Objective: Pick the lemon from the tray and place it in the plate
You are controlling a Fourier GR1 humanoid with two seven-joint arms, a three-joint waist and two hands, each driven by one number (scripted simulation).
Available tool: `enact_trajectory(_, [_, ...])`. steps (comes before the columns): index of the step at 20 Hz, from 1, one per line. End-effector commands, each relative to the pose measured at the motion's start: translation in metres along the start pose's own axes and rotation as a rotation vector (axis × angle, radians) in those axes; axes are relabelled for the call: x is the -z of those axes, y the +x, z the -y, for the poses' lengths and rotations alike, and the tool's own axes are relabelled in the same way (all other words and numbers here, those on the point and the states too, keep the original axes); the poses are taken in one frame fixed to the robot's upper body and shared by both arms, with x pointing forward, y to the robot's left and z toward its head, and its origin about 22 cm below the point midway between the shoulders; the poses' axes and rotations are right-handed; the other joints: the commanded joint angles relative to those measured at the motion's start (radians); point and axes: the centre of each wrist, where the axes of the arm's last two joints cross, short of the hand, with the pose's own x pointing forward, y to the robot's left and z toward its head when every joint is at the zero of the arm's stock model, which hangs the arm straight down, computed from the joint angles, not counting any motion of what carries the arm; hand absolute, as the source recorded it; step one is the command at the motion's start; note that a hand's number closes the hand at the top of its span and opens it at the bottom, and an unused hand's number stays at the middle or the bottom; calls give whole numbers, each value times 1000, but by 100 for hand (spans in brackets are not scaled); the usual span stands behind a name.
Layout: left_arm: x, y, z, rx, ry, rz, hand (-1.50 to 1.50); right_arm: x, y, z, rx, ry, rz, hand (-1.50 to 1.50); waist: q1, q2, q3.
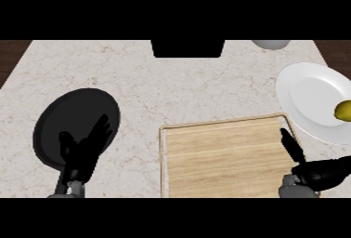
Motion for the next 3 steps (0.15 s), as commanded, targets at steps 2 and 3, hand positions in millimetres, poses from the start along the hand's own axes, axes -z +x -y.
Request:
enact_trajectory(2, [11,-2,7,-3,3,-16,0,-21,1,-1,39,-17,-28,-150,-1,3,-2])
enact_trajectory(3, [-1,9,-3,12,-20,-11,0,-33,-8,-5,50,-13,-33,-150,5,2,-1])
